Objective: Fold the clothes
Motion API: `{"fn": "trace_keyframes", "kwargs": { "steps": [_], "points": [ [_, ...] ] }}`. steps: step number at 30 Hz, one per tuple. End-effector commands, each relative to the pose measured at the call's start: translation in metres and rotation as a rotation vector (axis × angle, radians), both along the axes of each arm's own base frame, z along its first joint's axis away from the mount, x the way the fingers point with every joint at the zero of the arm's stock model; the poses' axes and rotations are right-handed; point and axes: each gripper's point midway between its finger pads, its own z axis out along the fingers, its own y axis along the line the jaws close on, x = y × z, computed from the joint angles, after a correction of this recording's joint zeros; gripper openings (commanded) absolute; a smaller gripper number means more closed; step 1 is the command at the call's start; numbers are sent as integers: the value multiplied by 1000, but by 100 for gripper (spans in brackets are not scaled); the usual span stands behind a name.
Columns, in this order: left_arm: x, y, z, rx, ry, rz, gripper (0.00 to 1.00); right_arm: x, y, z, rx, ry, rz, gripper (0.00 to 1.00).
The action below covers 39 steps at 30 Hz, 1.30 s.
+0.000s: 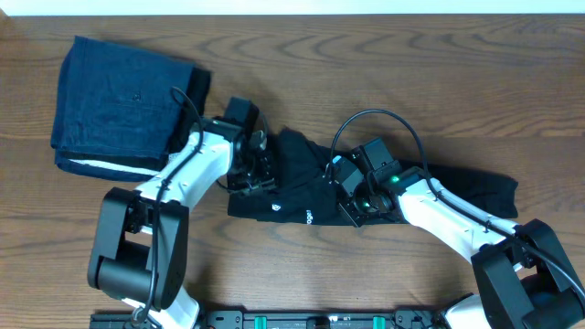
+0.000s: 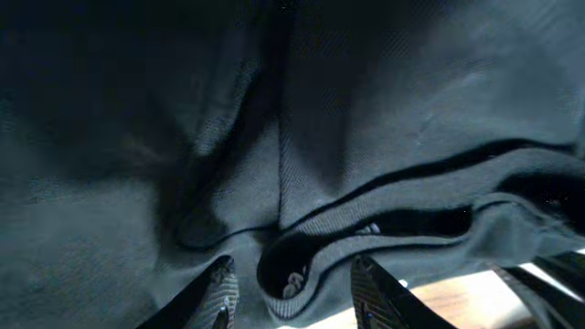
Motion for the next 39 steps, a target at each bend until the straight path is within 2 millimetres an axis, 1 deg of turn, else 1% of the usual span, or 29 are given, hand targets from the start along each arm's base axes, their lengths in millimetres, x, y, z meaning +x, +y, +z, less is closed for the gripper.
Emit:
{"fn": "trace_keyframes", "kwargs": {
  "steps": [1, 7, 11, 12, 13, 16, 18, 22, 25, 29, 32, 34, 36, 37, 39],
  "points": [
    [-10, -5, -11, -5, 34, 11, 43, -6, 4, -1, 14, 22, 6, 15],
    [-10, -6, -12, -5, 36, 20, 41, -6, 4, -1, 14, 22, 6, 15],
    [-11, -6, -12, -4, 39, 20, 21, -6, 4, -1, 14, 22, 6, 15],
    [-12, -6, -12, -4, 41, 20, 12, -6, 4, -1, 14, 22, 6, 16],
    [-12, -6, -12, -3, 43, 20, 6, -6, 4, -1, 14, 22, 6, 16],
    [-15, -9, -8, -28, 63, 20, 6, -6, 4, -1, 14, 23, 6, 16],
    [-14, -7, -1, -29, 72, 27, 6, -6, 4, -1, 14, 23, 6, 16],
    [-7, -2, 15, -40, 37, 41, 6, -6, 4, -1, 14, 23, 6, 16],
    [-4, -1, 23, -48, 11, 49, 6, -7, 3, -1, 13, 26, 6, 16],
    [-3, 1, 24, -38, 3, 50, 6, -7, 3, -1, 12, 27, 6, 18],
    [-1, 12, 19, 31, -13, 56, 6, -8, 3, -2, 11, 30, 5, 21],
    [0, 19, 16, 74, -24, 60, 6, -9, 2, -2, 10, 39, -6, 28],
    [-1, 22, 14, 85, -22, 61, 6, -9, 2, -2, 11, 44, -16, 38],
    [-2, 23, 12, 94, -18, 64, 6, -9, 2, -2, 11, 45, -18, 44],
    [-5, 25, 8, 105, -10, 64, 6, -9, 2, -2, 11, 45, -19, 51]
  ]
}}
